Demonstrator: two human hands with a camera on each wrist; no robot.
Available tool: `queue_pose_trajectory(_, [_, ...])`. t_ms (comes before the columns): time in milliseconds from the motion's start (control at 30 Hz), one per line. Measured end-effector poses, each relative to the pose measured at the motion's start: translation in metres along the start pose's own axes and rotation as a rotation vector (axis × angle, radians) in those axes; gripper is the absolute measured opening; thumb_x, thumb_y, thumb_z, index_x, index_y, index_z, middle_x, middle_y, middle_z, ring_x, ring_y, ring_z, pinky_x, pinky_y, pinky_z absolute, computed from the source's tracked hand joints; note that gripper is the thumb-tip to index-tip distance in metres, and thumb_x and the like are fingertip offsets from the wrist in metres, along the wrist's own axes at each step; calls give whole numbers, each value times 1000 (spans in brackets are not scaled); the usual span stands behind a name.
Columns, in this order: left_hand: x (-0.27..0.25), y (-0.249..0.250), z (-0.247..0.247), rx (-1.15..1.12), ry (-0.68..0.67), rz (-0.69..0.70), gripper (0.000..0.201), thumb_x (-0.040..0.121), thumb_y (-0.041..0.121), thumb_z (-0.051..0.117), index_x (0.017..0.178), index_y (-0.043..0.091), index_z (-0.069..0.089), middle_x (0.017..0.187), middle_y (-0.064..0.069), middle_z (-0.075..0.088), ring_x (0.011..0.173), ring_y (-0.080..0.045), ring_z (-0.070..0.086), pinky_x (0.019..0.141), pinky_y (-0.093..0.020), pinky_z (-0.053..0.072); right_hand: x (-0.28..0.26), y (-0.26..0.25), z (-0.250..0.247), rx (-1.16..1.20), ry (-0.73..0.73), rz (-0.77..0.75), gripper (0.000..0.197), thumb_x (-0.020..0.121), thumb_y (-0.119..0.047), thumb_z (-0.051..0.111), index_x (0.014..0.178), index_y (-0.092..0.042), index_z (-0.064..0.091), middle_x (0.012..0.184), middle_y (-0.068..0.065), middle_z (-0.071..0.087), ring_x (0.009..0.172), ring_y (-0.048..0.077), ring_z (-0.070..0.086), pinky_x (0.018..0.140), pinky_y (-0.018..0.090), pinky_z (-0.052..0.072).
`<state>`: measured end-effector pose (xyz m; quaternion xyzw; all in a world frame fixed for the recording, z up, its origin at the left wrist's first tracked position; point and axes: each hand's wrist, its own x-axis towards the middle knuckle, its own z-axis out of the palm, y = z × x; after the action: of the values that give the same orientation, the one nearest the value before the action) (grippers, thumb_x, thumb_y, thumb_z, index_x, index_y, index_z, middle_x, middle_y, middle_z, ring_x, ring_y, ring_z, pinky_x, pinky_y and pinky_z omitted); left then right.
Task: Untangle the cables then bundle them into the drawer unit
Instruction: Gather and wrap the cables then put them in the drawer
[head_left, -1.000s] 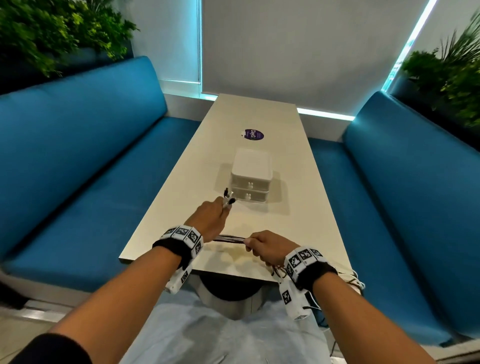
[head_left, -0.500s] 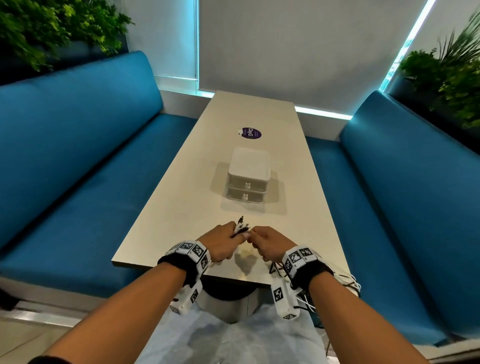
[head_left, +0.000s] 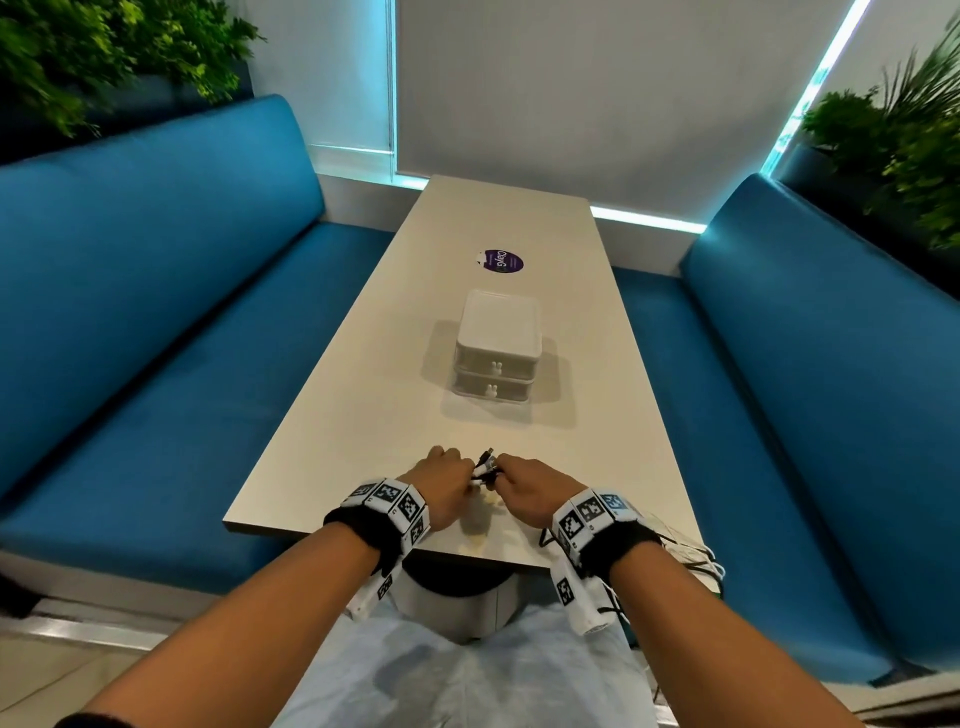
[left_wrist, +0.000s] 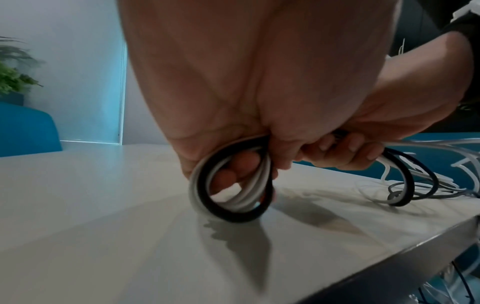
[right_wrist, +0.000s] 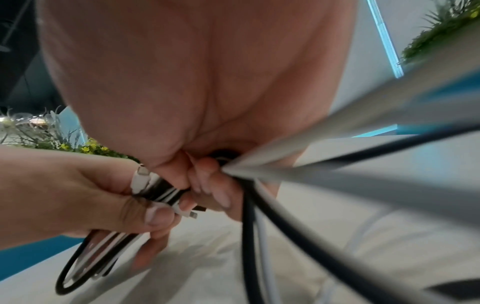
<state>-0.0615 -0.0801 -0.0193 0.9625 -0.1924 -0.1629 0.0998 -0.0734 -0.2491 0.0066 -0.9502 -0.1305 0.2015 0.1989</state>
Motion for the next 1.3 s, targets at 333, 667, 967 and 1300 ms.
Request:
queue_pose_trajectory(333, [-11,12,-15,-67,59,46,19,100,20,41,115,9,44,99,-15,60,83,-33,58,68,-39,44,-5,9,-2,30,124,-64,22,102,-26,42,110,-11,55,104,13,67,90,30,60,77,39,46])
queue_pose_trajectory(667, [-14,0,-33,216,179,44,32,104,40,33,112,12,48,99,-11,64,83,-33,62,66,-37,43,-18,10,5,124,178,-8,23,99,-39,44,101,-19,54,87,4,67,79,27,63,73,41,51])
queue_pose_trajectory(967, [2,-7,-49,181,329,-73,37,104,47,30,113,16,47,102,-9,66,88,-35,63,66,-36,39,-29,2,-10,-131,233,61,35,103,-45,28,113,-16,45,95,13,64,85,35,61,70,40,45])
queue_pose_trajectory(1300, [-4,-20,-26,56,254,-188,40,103,49,32,110,14,50,105,-11,65,91,-33,63,70,-36,43,-24,-3,8,-63,40,135,17,96,-17,48,111,-12,52,104,14,65,93,35,65,77,40,52])
